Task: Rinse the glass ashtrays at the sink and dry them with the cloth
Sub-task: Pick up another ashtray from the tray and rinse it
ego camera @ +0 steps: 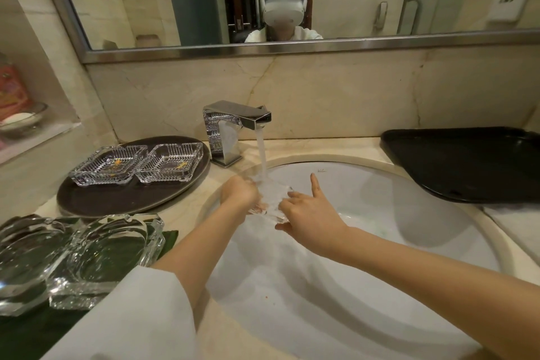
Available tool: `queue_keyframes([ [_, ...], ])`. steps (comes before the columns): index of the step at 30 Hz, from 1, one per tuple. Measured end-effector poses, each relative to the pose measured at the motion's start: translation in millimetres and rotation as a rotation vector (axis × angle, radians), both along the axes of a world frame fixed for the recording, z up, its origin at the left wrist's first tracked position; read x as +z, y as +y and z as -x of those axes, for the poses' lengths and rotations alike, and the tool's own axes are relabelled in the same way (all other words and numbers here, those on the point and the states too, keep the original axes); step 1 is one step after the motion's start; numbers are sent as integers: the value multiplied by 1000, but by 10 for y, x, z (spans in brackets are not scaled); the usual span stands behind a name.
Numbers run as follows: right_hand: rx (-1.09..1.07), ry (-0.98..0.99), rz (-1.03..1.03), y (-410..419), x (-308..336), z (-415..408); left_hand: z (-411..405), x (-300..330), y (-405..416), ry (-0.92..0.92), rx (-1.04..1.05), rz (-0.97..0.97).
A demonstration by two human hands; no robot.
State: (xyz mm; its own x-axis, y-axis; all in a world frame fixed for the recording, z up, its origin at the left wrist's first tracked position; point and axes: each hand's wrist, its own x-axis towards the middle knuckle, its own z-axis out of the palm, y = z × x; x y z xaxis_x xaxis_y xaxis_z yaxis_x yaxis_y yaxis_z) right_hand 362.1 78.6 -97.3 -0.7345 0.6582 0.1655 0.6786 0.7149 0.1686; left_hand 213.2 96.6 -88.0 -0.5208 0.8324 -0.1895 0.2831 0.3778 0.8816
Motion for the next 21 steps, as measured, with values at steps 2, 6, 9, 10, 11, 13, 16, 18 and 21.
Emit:
queue_keyframes([
  [2,-10,85,48,-13,-6,45,-15,-7,-8,-27,-16,10],
  [6,65,343,188,-49,-13,122,-16,21,-4,-131,-33,-47],
  [9,147,394,219,-2,-14,89,33,79,-32,-168,-45,-119],
  [10,171,386,201,41,-22,44,52,102,-50,-152,-57,-143],
  [11,177,366,177,99,-38,-11,64,118,-69,-117,-71,-155],
  [13,130,248,163,182,-13,-118,84,107,-98,-60,-103,-178],
  [16,55,208,208,225,8,-171,78,58,-113,-17,-129,-198],
  [18,-9,293,281,208,-2,-115,71,47,-112,-13,-128,-192],
  [21,-153,580,445,235,-42,1,63,84,-104,-14,-119,-208],
])
